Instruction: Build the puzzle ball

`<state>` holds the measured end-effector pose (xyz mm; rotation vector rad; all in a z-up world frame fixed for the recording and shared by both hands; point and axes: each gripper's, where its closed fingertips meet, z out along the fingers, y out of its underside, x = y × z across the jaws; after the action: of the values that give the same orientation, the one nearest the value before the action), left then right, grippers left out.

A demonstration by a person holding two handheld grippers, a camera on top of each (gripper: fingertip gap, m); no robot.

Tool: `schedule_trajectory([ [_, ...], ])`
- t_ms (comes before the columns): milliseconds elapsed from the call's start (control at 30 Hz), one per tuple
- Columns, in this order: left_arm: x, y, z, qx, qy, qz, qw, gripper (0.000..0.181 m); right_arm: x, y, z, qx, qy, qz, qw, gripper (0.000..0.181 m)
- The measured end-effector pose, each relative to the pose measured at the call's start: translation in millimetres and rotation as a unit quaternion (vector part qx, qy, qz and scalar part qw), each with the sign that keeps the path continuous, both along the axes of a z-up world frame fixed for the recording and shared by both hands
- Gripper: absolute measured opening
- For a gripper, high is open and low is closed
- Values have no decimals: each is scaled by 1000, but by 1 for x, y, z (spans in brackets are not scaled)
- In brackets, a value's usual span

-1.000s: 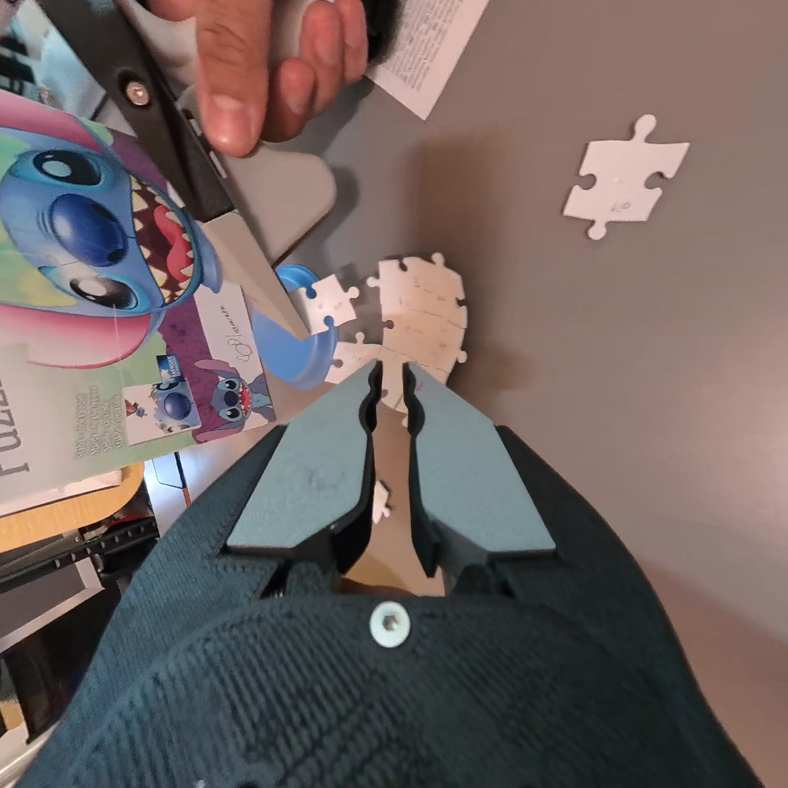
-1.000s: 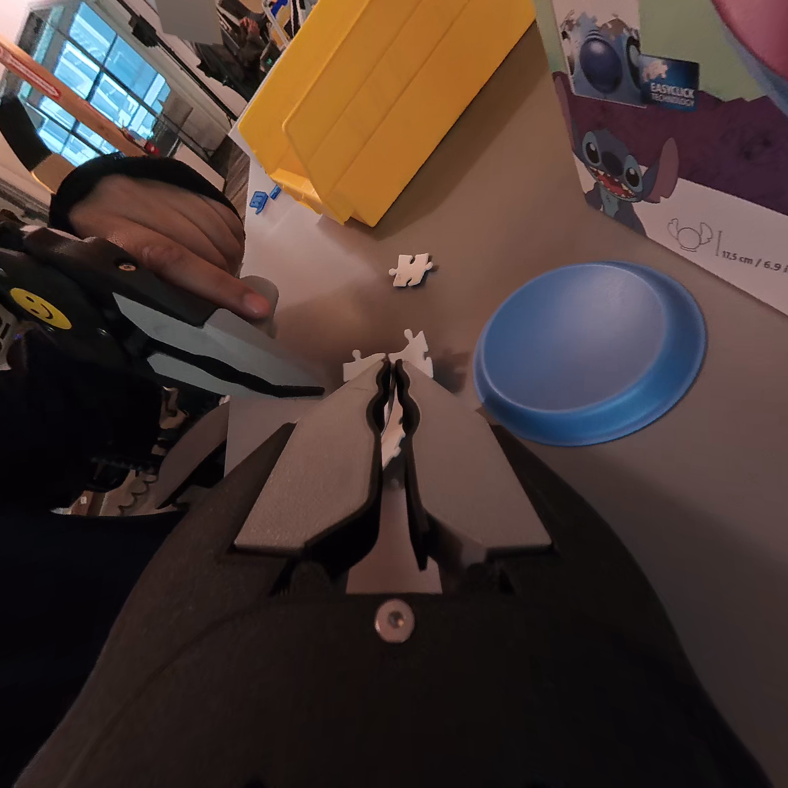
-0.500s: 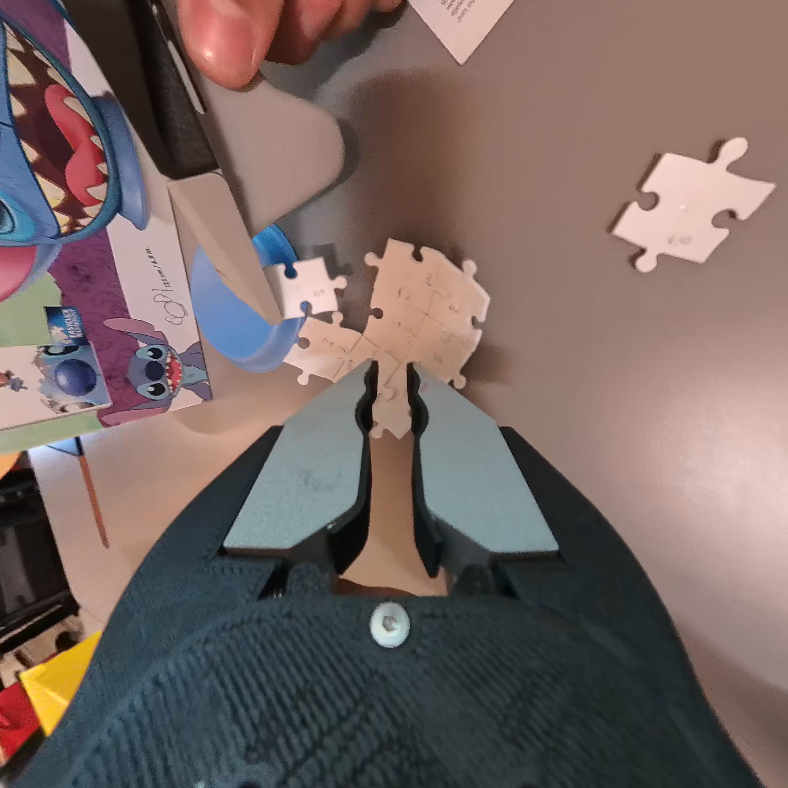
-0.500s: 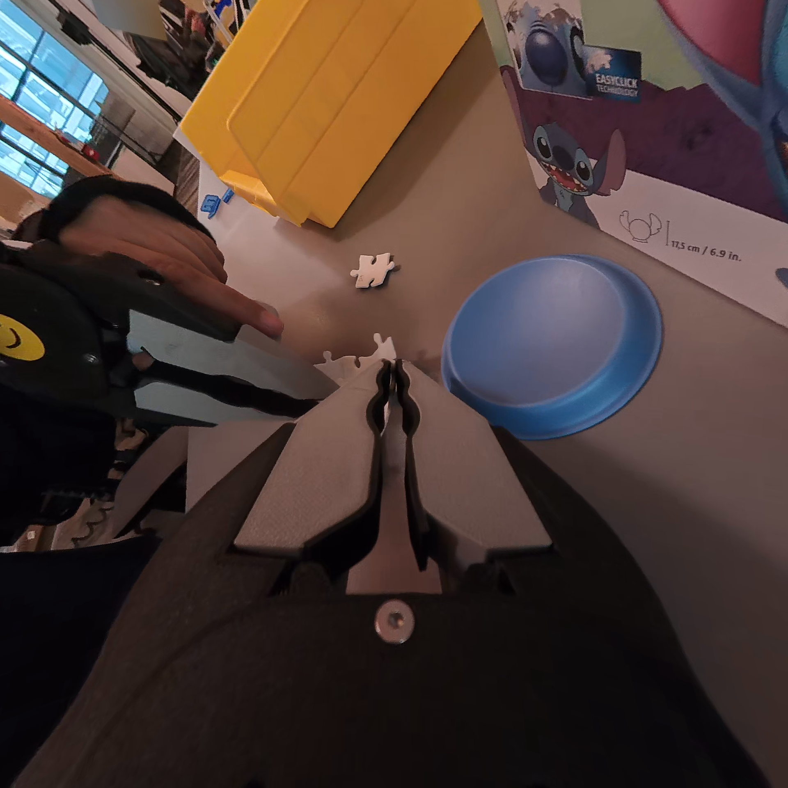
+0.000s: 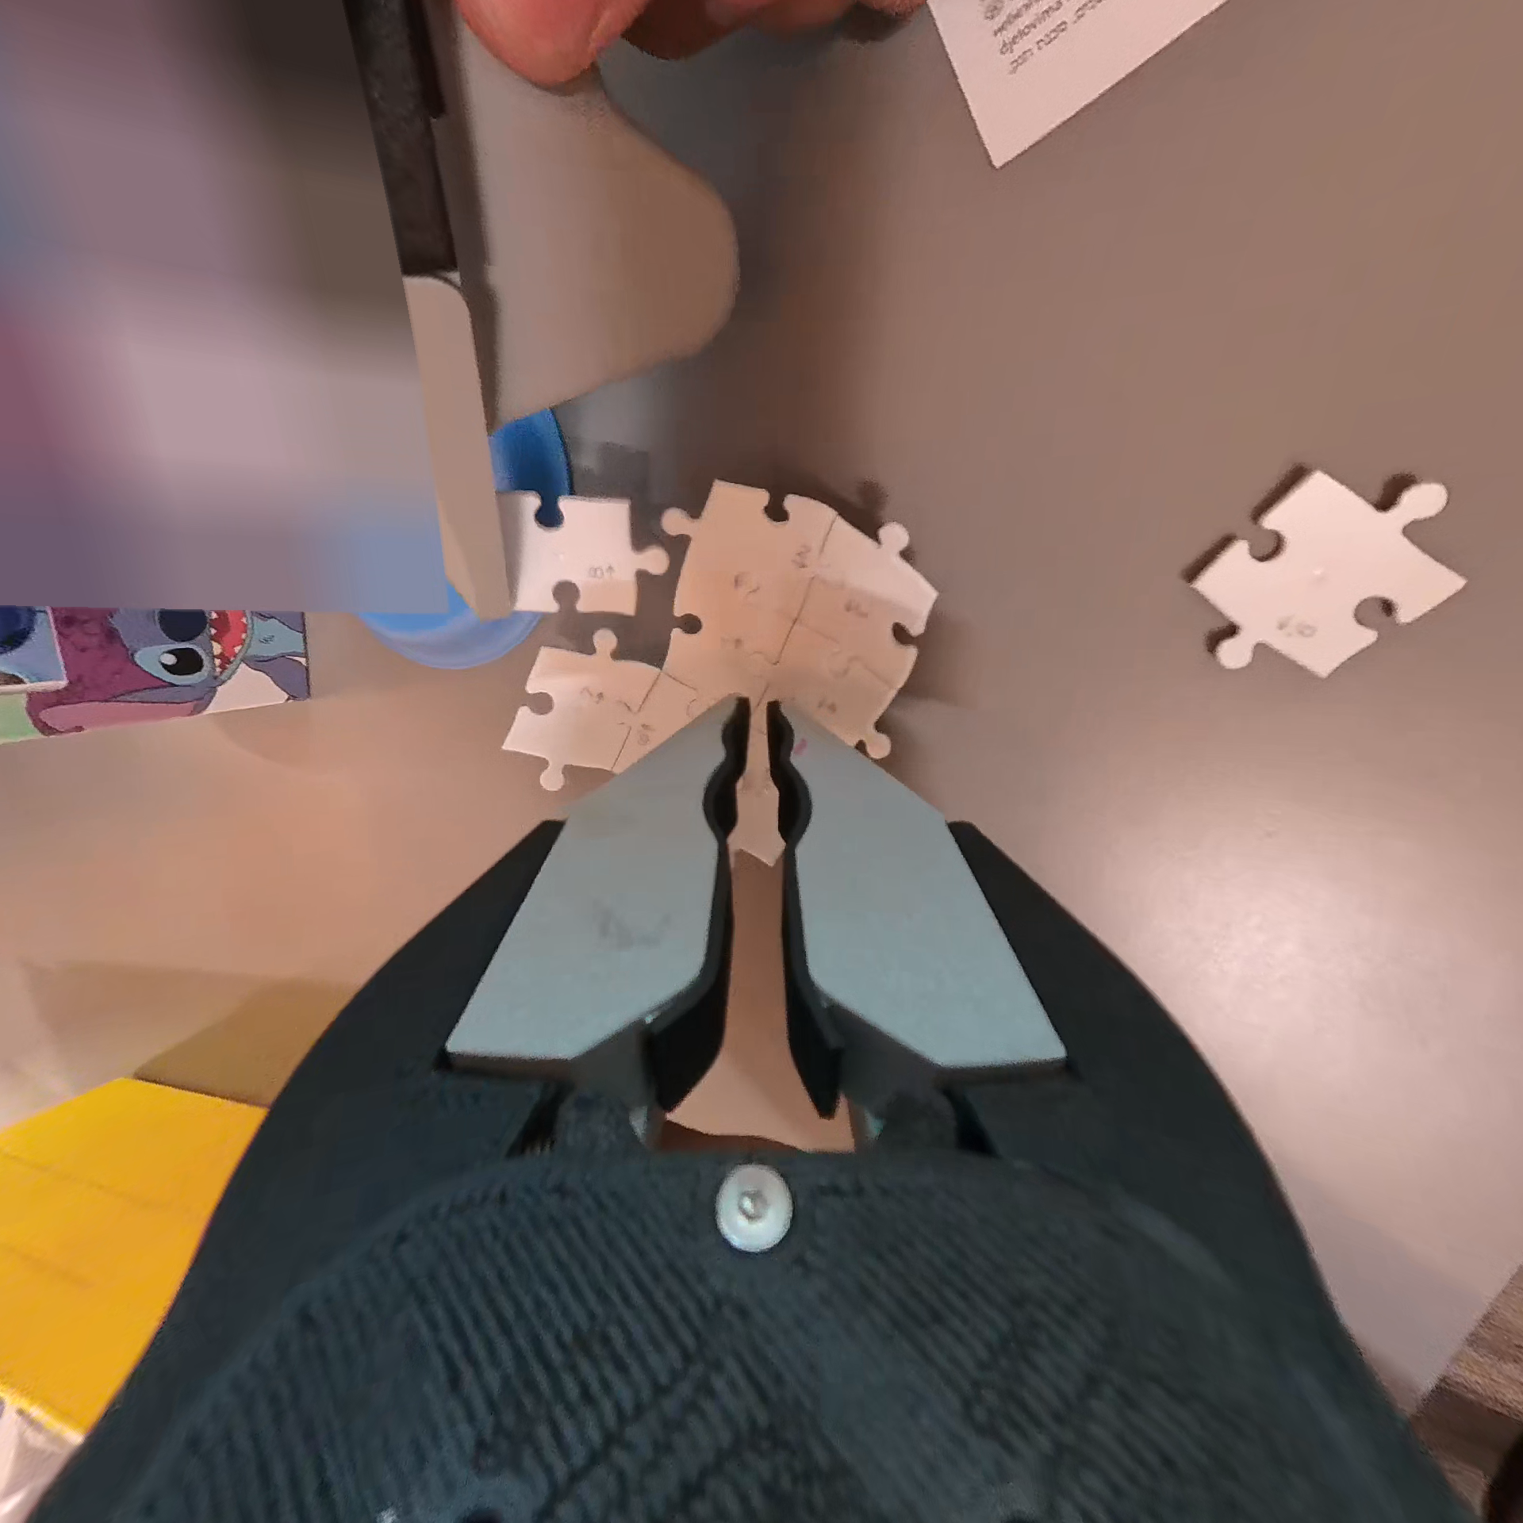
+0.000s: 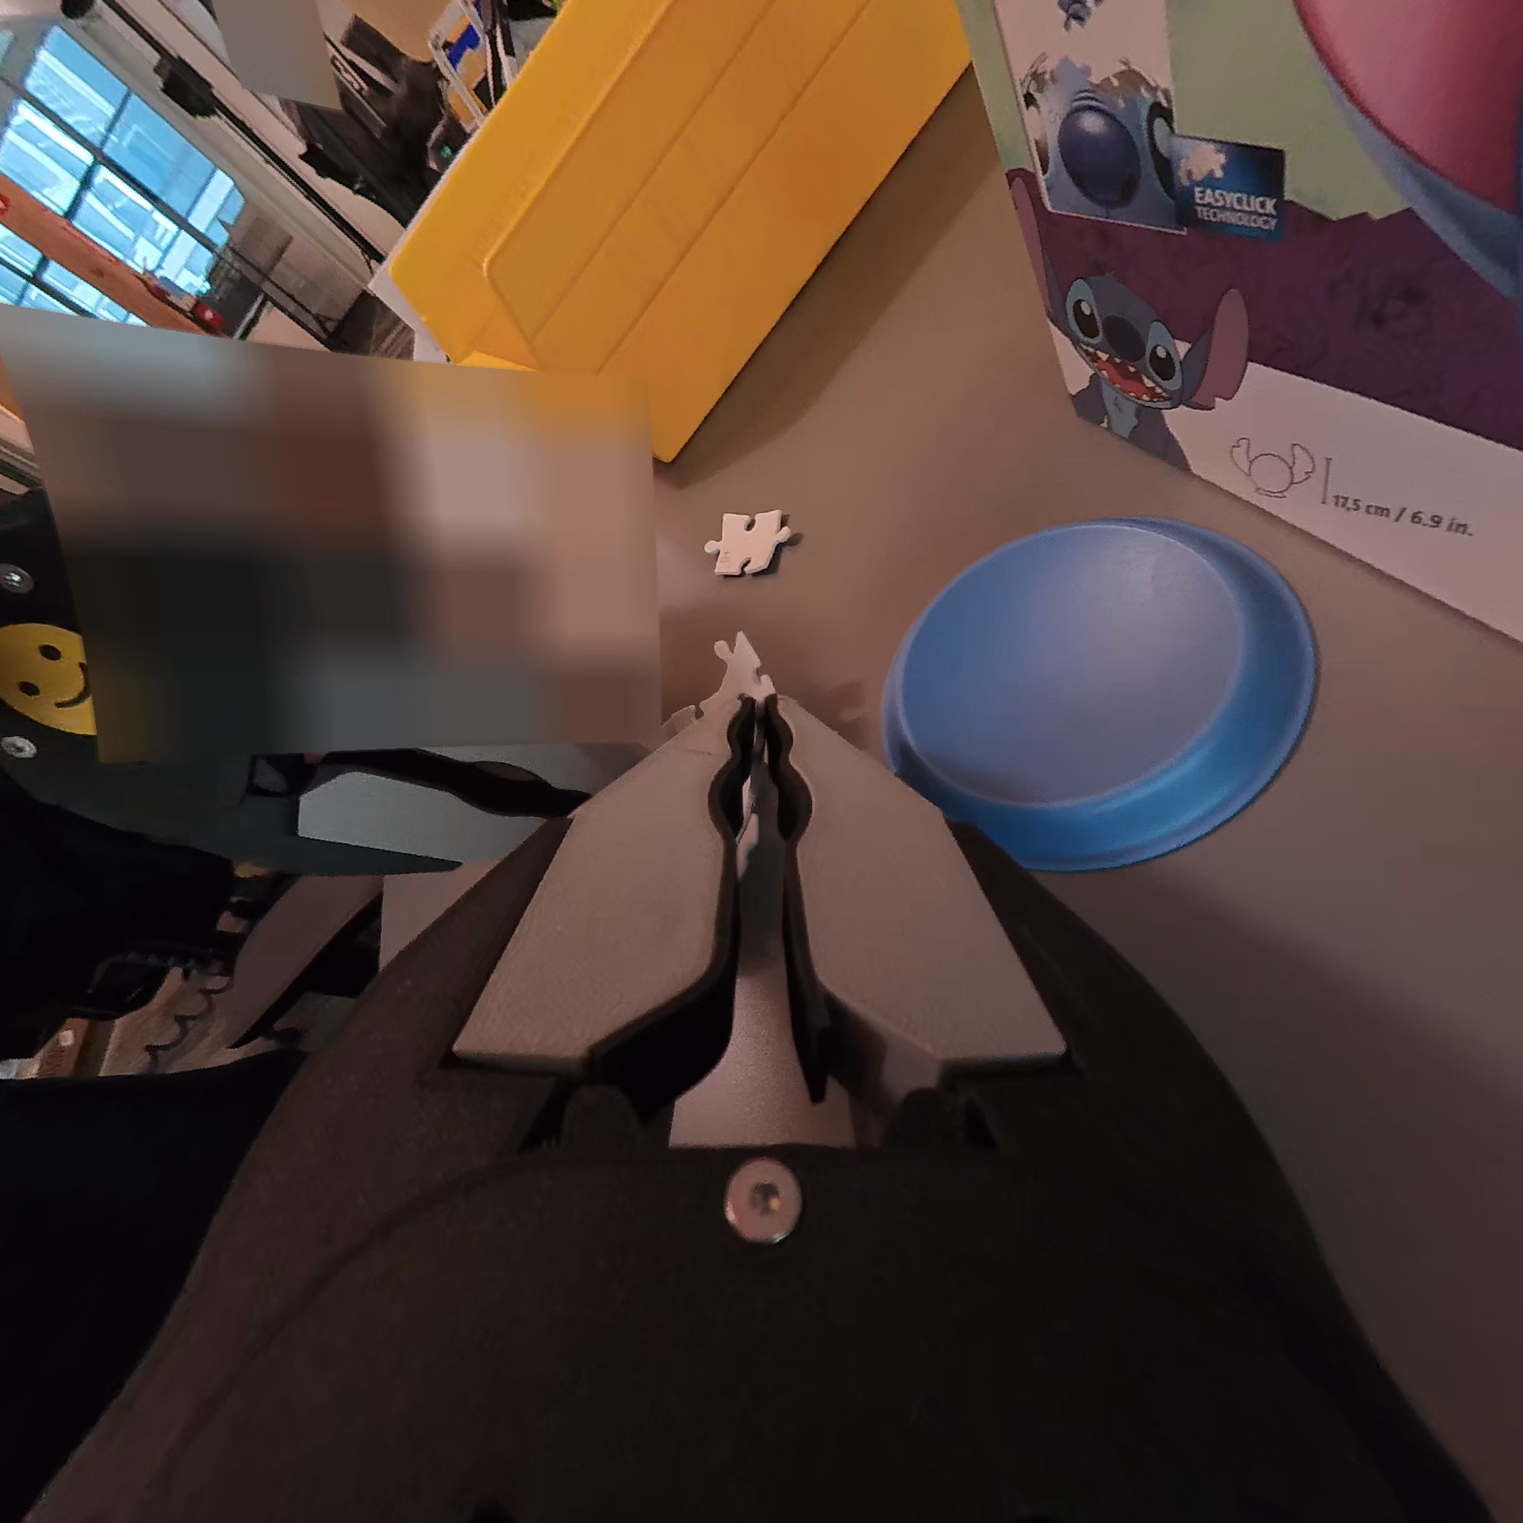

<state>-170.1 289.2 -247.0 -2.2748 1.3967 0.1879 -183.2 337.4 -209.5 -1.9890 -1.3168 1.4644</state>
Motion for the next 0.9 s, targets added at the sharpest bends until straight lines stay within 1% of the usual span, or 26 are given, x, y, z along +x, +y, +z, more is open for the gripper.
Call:
schedule_trajectory([
  [233, 2, 2, 0, -21, -35, 41, 998, 3, -8, -5, -8, -7, -8, -4, 1000, 0],
  [433, -4, 4, 3, -23, -38, 48, 998, 5, -14, -7, -6, 1, -2, 1, 1000, 0],
  [533, -11, 7, 4, -4, -16, 42, 999, 5, -14, -7, -7, -4, -4, 1, 1000, 0],
  [633, -9, 11, 4, 3, -14, 32, 999, 6, -14, -6, -6, -7, -3, -1, 1000, 0],
  [767, 0, 15, 5, -2, -27, 17, 999, 6, -12, -1, -4, -5, 3, -9, 1000, 0],
  [900, 2, 17, 2, -12, -21, 13, 1000, 4, -9, 4, -2, -9, 6, -18, 1000, 0],
])
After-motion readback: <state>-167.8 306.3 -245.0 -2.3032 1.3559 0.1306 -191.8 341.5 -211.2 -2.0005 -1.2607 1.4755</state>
